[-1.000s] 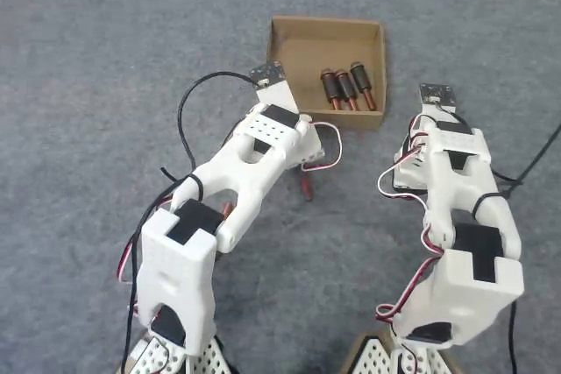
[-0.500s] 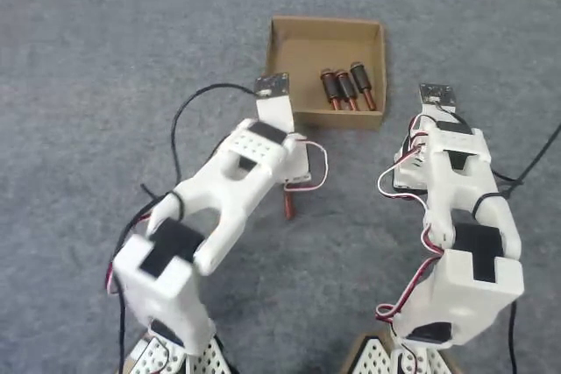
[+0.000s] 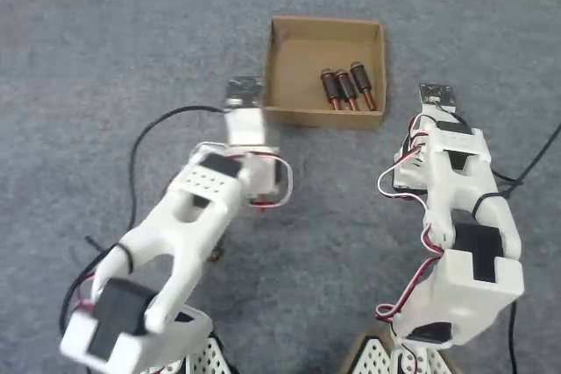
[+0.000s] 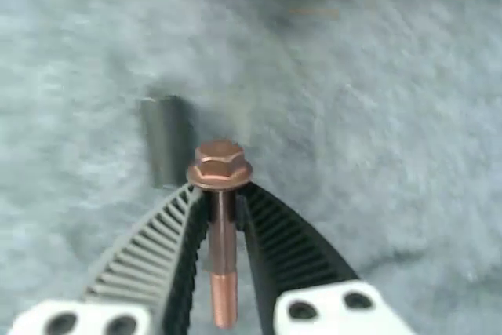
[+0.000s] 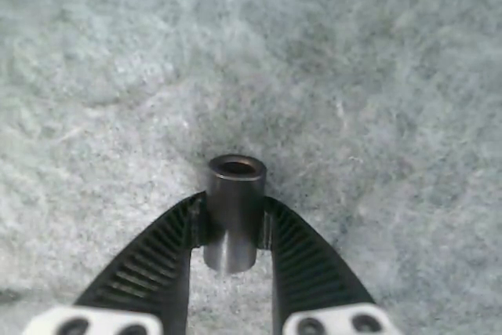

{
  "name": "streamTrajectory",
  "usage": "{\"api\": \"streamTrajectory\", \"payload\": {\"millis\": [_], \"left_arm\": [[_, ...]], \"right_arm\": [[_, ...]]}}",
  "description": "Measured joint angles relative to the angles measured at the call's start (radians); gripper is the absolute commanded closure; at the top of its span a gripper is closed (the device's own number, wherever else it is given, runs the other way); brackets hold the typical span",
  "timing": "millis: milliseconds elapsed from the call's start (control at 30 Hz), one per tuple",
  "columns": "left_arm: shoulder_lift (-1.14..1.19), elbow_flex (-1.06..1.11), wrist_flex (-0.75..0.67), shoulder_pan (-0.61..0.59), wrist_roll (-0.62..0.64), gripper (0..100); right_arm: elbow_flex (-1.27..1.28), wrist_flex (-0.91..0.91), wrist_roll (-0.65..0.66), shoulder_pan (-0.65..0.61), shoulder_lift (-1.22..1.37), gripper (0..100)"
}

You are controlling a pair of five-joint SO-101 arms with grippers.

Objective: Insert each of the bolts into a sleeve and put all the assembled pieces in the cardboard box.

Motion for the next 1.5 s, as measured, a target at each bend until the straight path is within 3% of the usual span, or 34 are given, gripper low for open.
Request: {"api": "streamTrajectory", "payload": {"millis": [367, 600, 900, 1100, 1500], "left_arm": [[-0.150, 0.167, -0.052, -0.270, 0.000, 99], [-0.152, 0.292, -0.213, -0.414, 0.000, 99], [-0.152, 0.295, -0.238, -0.422, 0.000, 99], [-0.152, 0.295, -0.238, -0.422, 0.000, 99], [-0.152, 0.295, -0.238, -0.422, 0.000, 99]], "right_arm": [[0.000, 0.011, 0.002, 0.000, -0.006, 99.1], [0.008, 0.137, 0.006, -0.037, -0.144, 99.1], [0.008, 0.155, 0.006, -0.055, -0.342, 99.1], [0.008, 0.098, 0.008, -0.187, -0.365, 99.0], [0.008, -0.238, 0.009, -0.364, -0.259, 99.1]]}}
